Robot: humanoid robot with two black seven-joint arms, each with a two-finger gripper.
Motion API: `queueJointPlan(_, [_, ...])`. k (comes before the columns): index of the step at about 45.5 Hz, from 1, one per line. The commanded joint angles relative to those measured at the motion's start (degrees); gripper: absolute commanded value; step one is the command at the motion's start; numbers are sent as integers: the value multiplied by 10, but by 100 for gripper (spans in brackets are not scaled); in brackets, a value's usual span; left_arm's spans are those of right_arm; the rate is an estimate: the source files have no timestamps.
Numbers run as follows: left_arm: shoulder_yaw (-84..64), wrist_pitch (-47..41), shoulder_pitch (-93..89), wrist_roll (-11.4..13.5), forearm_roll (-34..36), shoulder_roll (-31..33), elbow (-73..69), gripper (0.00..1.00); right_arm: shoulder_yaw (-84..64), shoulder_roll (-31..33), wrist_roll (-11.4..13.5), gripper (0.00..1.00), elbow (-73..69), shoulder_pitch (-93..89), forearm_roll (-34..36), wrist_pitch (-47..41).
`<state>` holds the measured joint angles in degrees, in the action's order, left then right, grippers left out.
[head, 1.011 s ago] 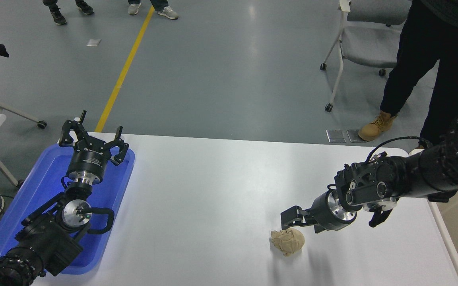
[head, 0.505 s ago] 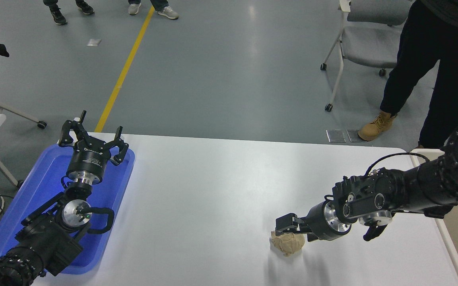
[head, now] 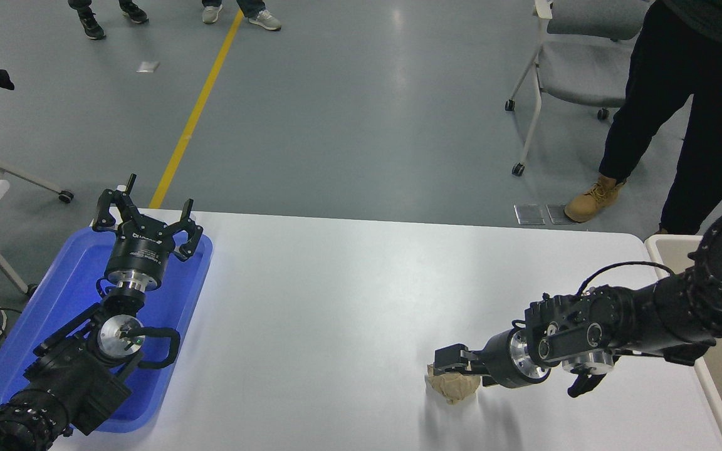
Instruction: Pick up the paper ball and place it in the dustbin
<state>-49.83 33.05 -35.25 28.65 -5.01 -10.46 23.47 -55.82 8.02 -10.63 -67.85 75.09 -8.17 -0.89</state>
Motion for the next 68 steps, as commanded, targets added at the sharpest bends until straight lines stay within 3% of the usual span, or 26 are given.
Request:
queueJointPlan(1, [0,0,0,0,0,0,0,100,0,-1,0,92,-2,-17,-1,44])
queueJointPlan(15, [0,0,-1,0,0,0,0,100,-10,-1,0,59,-4,-18,-14,73])
queueJointPlan(20, [0,0,0,0,0,0,0,100,-16,-1,-1,39,-4,-17,-19,74])
queueJointPlan(23, [0,0,0,0,0,0,0,100,-19,-1,-1,19,-4,-16,-27,73])
queueJointPlan(27, [0,0,0,0,0,0,0,100,-19,0,-2,0,-6,-13,-31,74])
queueJointPlan(38, [0,0,0,0,0,0,0,100,-21,7,-3,0,-14,12,-42,72])
queueJointPlan(47, [0,0,0,0,0,0,0,100,-26,50,-3,0,-47,66,-43,61])
queueJointPlan(68, [0,0,0,0,0,0,0,100,-93,131,-2,0,-133,301,-43,-58])
